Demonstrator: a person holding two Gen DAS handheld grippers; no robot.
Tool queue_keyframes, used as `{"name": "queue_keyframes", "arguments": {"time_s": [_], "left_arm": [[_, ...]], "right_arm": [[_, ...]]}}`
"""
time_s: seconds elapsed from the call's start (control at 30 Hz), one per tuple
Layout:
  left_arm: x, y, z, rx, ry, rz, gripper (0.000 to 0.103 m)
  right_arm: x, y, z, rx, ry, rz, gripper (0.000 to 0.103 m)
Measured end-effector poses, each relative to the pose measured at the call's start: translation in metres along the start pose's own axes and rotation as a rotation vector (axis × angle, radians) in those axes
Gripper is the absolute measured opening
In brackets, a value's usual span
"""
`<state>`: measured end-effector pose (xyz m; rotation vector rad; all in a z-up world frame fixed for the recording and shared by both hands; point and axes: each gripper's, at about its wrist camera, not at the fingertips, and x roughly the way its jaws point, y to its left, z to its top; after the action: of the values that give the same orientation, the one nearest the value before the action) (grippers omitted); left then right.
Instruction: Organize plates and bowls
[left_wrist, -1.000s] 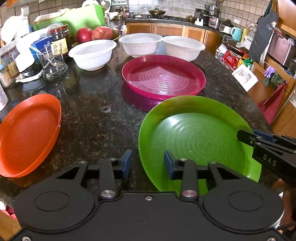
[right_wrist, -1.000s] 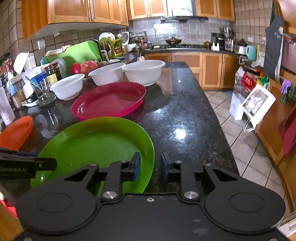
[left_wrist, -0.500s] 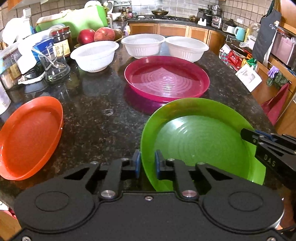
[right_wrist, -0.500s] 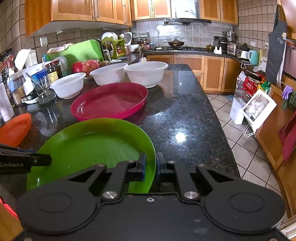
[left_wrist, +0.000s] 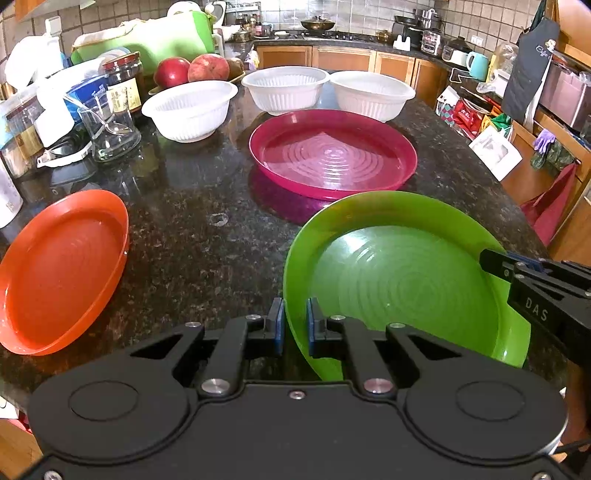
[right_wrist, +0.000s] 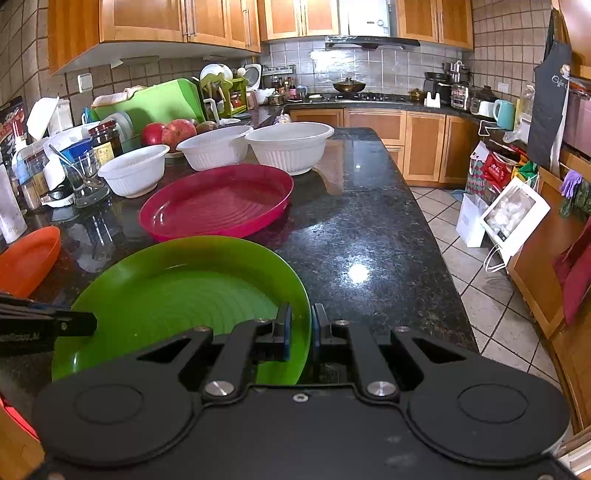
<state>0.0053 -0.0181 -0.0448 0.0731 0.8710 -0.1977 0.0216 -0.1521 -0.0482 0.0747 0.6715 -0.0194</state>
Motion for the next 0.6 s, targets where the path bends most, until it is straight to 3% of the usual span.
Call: {"name": "queue_keyframes", "arguments": {"time_s": [0.6], "left_arm": [[-0.008,-0.0001,0.0002,-0.004,-0.03,0.016,0.013]], "right_arm": [[-0.0039,0.006,0.005,0.006,-0.013,-0.019,0.01]]}}
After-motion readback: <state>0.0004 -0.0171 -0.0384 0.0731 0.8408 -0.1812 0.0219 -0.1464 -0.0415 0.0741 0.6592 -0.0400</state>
